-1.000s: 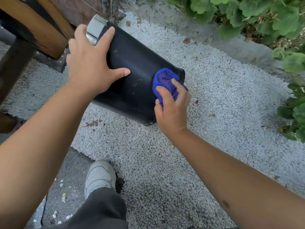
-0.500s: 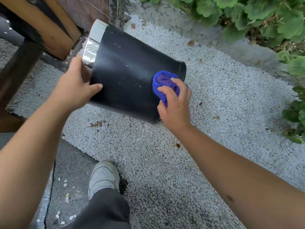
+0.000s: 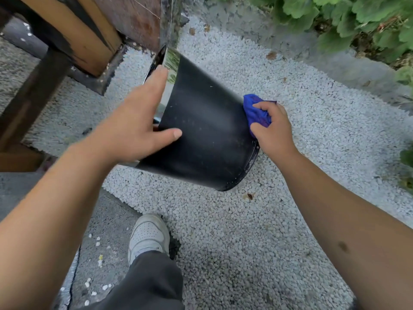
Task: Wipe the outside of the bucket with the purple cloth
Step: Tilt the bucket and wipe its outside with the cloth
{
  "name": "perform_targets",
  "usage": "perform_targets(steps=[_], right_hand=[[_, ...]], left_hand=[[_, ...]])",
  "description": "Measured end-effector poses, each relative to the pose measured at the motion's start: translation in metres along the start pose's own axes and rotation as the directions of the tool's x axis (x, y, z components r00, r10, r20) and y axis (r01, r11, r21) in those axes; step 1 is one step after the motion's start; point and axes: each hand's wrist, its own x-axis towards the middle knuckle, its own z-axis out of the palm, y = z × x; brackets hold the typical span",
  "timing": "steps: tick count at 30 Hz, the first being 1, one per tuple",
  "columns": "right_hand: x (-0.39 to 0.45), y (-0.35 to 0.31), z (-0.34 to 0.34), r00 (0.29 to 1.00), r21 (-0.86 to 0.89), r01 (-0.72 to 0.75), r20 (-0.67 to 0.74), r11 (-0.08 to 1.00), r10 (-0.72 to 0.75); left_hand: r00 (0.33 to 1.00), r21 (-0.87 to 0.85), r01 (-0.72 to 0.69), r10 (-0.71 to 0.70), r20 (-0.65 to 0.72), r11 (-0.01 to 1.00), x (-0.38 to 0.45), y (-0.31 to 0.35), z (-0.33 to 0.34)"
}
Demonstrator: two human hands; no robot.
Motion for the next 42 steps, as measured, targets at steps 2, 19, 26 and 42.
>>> perform_targets(steps=[2,19,26,42], right_hand=[[0.001,0.002,0.003,1.000,-0.008,0.018,0.007,1.000,-0.018],[-0.020,0.014,0.008,0.998,-0.017,0.012,-0.069,1.000,-0.013],[-0.077,0.009,0.044,0.984,-0.054,0.015,-0.177,0.998,-0.024],[-0.079,0.031,0.028,0.990,0.021,-0.075,-0.118,0.997,0.077]], left_hand=[[0.997,-0.050,-0.029,0.025,-0.079,0.998,-0.009,-0.004,0.017],[0.968,0.019,-0.018,0.022,-0.251,1.000,0.005,0.007,0.028],[0.973,-0.018,-0.020,0.015,-0.229,1.000,0.010,-0.008,0.024],[0.937,0.001,-0.223,0.214,-0.276,0.975,-0.042,-0.012,0.052]])
